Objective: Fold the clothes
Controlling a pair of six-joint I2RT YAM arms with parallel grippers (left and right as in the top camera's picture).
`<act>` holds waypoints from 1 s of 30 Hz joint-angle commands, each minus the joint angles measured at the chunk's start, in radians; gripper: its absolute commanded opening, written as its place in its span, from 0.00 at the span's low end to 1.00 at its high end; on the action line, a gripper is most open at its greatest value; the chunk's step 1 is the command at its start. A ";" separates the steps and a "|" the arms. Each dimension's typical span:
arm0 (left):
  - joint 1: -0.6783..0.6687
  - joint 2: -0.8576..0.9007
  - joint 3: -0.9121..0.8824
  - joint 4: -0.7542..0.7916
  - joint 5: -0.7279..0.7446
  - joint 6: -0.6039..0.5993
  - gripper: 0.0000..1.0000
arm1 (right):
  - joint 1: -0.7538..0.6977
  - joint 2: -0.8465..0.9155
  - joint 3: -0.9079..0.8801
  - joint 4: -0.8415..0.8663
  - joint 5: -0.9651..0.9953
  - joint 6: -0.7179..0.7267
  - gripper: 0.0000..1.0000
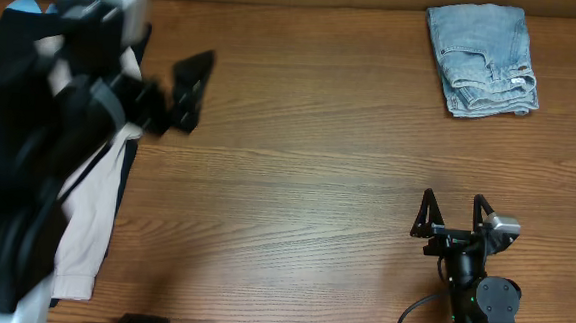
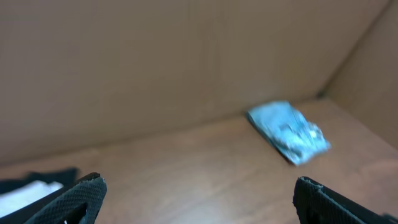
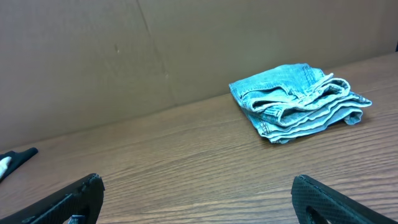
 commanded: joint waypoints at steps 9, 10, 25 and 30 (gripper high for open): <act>0.103 -0.379 -0.483 0.347 -0.133 0.023 1.00 | 0.008 -0.011 -0.010 0.003 -0.002 -0.004 1.00; 0.106 -0.403 -0.550 0.406 -0.125 0.023 1.00 | 0.008 -0.011 -0.010 0.003 -0.002 -0.004 1.00; 0.106 -0.578 -1.323 1.126 0.003 0.022 1.00 | 0.008 -0.011 -0.010 0.003 -0.002 -0.004 1.00; 0.106 -0.578 -1.460 1.259 -0.002 0.023 1.00 | 0.008 -0.011 -0.010 0.003 -0.002 -0.004 1.00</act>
